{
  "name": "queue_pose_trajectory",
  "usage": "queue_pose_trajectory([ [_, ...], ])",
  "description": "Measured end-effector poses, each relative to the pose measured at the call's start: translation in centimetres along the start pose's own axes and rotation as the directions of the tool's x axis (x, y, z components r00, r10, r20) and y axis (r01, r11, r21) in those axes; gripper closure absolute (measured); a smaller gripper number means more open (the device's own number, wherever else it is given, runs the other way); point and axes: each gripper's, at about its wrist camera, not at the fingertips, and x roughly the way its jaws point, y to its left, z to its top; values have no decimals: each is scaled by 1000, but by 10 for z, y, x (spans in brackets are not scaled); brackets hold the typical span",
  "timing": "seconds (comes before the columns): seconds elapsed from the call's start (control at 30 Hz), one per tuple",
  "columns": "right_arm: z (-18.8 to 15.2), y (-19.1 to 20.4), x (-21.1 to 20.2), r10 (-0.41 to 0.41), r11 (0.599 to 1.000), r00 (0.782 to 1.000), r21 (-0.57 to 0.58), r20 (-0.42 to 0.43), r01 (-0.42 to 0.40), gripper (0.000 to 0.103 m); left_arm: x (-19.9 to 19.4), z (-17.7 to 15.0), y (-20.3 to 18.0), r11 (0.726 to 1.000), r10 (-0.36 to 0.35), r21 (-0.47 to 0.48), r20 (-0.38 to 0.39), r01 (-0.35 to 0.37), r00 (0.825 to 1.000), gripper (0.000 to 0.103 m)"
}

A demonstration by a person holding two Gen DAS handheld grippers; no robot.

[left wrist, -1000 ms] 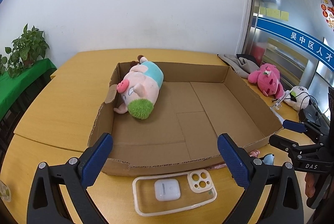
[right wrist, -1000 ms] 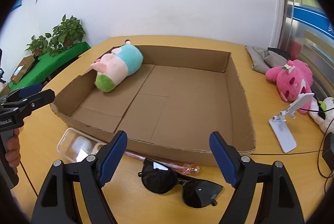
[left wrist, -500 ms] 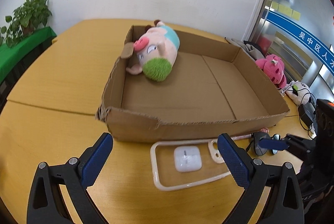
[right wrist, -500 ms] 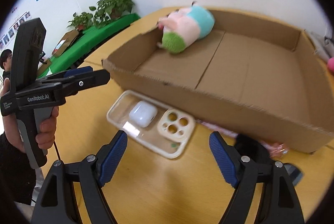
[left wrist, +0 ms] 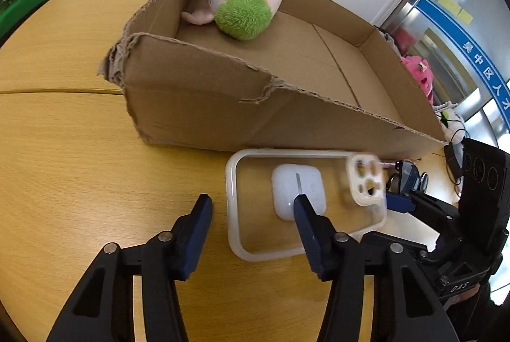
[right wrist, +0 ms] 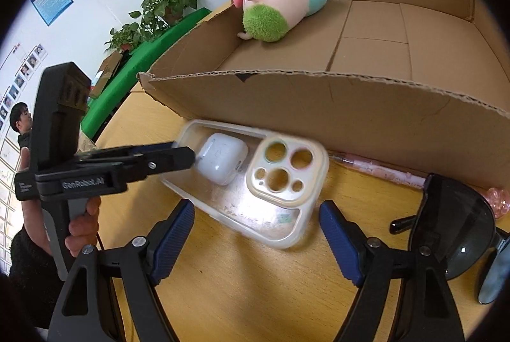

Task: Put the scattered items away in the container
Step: 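Grasp the clear phone case rim with the left tool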

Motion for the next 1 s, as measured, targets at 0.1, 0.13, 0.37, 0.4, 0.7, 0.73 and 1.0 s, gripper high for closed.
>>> queue_pose_trajectory([
  [0.1, -1, 2, 1, 26, 1000, 1000, -5, 0, -26, 22, -1, -1, -5, 1000, -8, 28, -2, 8, 1000, 59],
  [0.13, -2, 2, 1, 27, 1000, 1000, -9, 2, -27, 22, -2, -1, -7, 999, 0, 38, -4, 1, 1000, 60],
  [0.37, -2, -13, -13, -3, 1000, 998, 28, 61, 1, 58, -8, -4, -5, 998, 1, 60, 4, -1, 1000, 77],
  [0.4, -1, -16, -15, -12, 999, 998, 31, 65, 10, 67, -10, -3, -3, 998, -7, 62, 7, 7, 1000, 81],
  [0.7, -19, -1, -47, -24, 982, 991, -181, 129, 47, 77, -22, -9, -3, 991, -82, 104, 29, 79, 996, 82],
  [0.73, -22, 1, -51, -27, 976, 991, -212, 130, 55, 77, -24, -10, -2, 989, -106, 105, 29, 102, 994, 82],
  [1.0, -41, 11, -54, -57, 918, 994, -386, 94, 90, 85, -47, -6, 1, 965, -249, 106, 103, 238, 963, 26],
])
